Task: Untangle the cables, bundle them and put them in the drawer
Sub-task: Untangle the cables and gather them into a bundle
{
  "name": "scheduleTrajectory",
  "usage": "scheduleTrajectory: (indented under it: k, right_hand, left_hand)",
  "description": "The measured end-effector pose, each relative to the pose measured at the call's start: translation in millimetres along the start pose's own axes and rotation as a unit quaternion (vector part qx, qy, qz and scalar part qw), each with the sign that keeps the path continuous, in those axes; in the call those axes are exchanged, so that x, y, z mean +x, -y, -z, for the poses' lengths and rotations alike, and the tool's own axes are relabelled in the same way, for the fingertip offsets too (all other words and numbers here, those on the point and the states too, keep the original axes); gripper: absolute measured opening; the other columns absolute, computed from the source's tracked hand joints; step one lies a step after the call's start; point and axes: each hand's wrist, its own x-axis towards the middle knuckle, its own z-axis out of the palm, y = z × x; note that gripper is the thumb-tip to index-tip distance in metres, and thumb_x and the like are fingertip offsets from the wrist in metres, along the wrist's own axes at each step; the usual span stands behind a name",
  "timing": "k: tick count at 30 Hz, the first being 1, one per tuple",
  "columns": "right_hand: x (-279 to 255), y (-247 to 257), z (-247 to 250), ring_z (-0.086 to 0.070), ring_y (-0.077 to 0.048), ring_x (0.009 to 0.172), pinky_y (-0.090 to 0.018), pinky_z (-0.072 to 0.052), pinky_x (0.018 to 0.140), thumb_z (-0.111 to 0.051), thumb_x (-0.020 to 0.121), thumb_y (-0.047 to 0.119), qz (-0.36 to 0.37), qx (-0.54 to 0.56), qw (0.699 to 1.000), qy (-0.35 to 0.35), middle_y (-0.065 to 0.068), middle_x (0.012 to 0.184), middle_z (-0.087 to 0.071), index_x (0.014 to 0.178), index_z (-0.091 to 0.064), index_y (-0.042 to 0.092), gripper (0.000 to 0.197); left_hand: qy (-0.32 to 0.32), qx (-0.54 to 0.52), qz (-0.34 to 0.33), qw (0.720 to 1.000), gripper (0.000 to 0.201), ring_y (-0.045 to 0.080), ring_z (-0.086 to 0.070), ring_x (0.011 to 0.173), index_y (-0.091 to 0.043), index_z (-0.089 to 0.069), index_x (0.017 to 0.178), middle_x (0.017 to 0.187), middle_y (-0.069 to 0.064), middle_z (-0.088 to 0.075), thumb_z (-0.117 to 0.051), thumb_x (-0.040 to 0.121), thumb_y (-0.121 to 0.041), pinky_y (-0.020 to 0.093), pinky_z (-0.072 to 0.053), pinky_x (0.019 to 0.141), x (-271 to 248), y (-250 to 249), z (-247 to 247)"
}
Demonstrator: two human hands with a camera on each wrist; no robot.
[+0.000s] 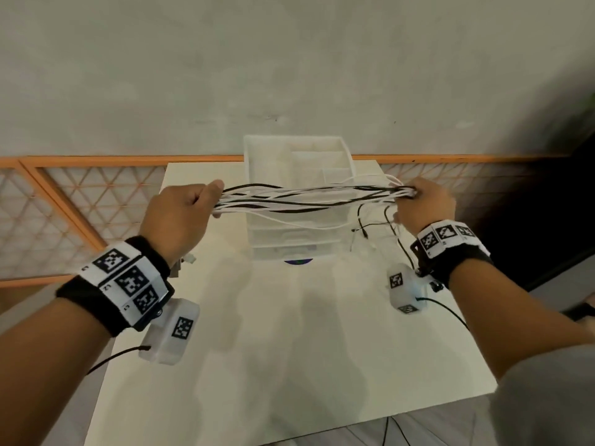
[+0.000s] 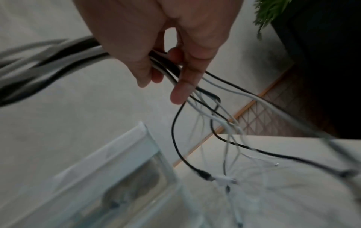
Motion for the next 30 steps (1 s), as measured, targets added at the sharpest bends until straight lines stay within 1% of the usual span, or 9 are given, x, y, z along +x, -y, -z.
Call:
scheduleTrajectory:
  k: [5, 7, 11, 14, 18, 22, 24, 26, 30]
  right_hand:
    - [-3.2, -26.3, -1.9, -0.069, -0.026, 0.068, -0.022, -0.042, 0.052, -0.063, 0.091, 0.038, -0.015, -0.096, 0.990, 0.103, -0.004, 0.066, -0.066, 0.075, -0.064, 0.015, 0.028]
    - [-0.5, -24.0, 0.9, -0.067, -0.028, 0.072, -0.023, -0.036, 0.050, -0.060, 0.091, 0.040, -0.011, -0.081, 0.994, 0.077, -0.003, 0.066, -0.065, 0.076, -0.062, 0.016, 0.029]
    - [13.7, -4.6, 15.6, -0.066, -0.025, 0.073, -0.034, -0.051, 0.069, -0.056, 0.088, 0.042, -0.004, 0.059, 0.998, -0.008, -0.003, 0.078, -0.070, 0.088, -0.063, 0.018, 0.024]
    - [21.5, 1.6, 16.4, -0.056, -0.025, 0.067, -0.030, -0.038, 0.064, -0.051, 0.093, 0.043, 0.008, -0.039, 0.999, 0.011, -0.001, 0.075, -0.061, 0.083, -0.057, 0.023, 0.023]
    - [30.0, -0.4, -2.5, -0.069, -0.034, 0.072, -0.044, -0.060, 0.071, -0.050, 0.094, 0.048, -0.066, -0.056, 0.989, 0.118, -0.011, 0.074, -0.067, 0.080, -0.063, 0.015, 0.038]
    - [57.3, -5.2, -15.5, -0.073, -0.033, 0.074, -0.051, -0.062, 0.073, -0.052, 0.087, 0.048, -0.105, 0.010, 0.984, 0.146, -0.010, 0.077, -0.074, 0.082, -0.066, 0.019, 0.033]
    - [75.9, 2.2, -17.2, -0.070, -0.026, 0.068, -0.041, -0.061, 0.062, -0.051, 0.092, 0.031, -0.106, 0.103, 0.979, 0.139, -0.009, 0.082, -0.073, 0.092, -0.064, 0.015, 0.020]
    - [95.4, 16.4, -14.7, -0.063, -0.024, 0.064, -0.030, -0.049, 0.052, -0.049, 0.094, 0.020, -0.088, 0.182, 0.972, 0.123, -0.014, 0.090, -0.069, 0.103, -0.060, 0.013, 0.016]
    - [129.6, 45.1, -5.2, -0.063, -0.026, 0.077, -0.035, -0.048, 0.060, -0.049, 0.096, 0.029, -0.025, 0.281, 0.956, 0.086, -0.008, 0.104, -0.066, 0.102, -0.055, 0.029, 0.009]
  left_hand:
    - [-0.099, -0.100, 0.058, 0.988, 0.052, 0.018, -0.032, 0.044, -0.016, -0.059, 0.056, 0.035, -0.010, -0.043, -0.052, 0.095, -0.050, 0.027, -0.027, 0.050, 5.0, 10.4, 4.8]
    - [-0.080, -0.097, 0.077, 0.989, 0.055, 0.020, -0.034, 0.045, -0.016, -0.059, 0.056, 0.035, -0.008, -0.043, -0.052, 0.093, -0.056, 0.028, -0.031, 0.053, 6.1, 13.7, 4.9]
    - [-0.046, 0.001, 0.131, 0.990, 0.070, 0.023, -0.045, 0.051, -0.010, -0.062, 0.062, 0.050, 0.003, -0.049, -0.048, 0.083, -0.075, 0.030, -0.036, 0.056, 4.0, 25.4, -2.7]
    - [-0.099, -0.054, 0.146, 0.983, 0.082, 0.024, -0.044, 0.057, 0.007, -0.058, 0.069, 0.063, 0.013, -0.054, -0.055, 0.079, -0.074, 0.030, -0.036, 0.059, 6.7, 36.0, -8.1]
    - [-0.130, -0.126, 0.148, 0.972, 0.087, 0.026, -0.037, 0.057, 0.014, -0.050, 0.074, 0.067, 0.012, -0.048, -0.061, 0.075, -0.072, 0.034, -0.034, 0.057, 15.2, 34.7, -10.8]
    - [-0.088, -0.127, 0.132, 0.979, 0.080, 0.025, -0.030, 0.058, 0.011, -0.043, 0.068, 0.068, 0.009, -0.042, -0.063, 0.079, -0.066, 0.033, -0.028, 0.057, 20.8, 31.5, -10.9]
    - [-0.059, -0.112, 0.128, 0.984, 0.069, 0.023, -0.026, 0.056, 0.000, -0.042, 0.061, 0.067, 0.010, -0.038, -0.064, 0.082, -0.062, 0.032, -0.026, 0.057, 21.5, 29.5, -13.6]
    - [-0.039, -0.103, 0.123, 0.986, 0.063, 0.022, -0.025, 0.054, -0.009, -0.039, 0.057, 0.066, 0.009, -0.036, -0.063, 0.083, -0.061, 0.032, -0.026, 0.058, 22.7, 26.2, -18.2]
    - [-0.033, -0.123, 0.120, 0.985, 0.063, 0.019, -0.023, 0.051, -0.018, -0.030, 0.053, 0.065, 0.009, -0.033, -0.062, 0.084, -0.062, 0.030, -0.024, 0.056, 28.0, 16.4, -26.1]
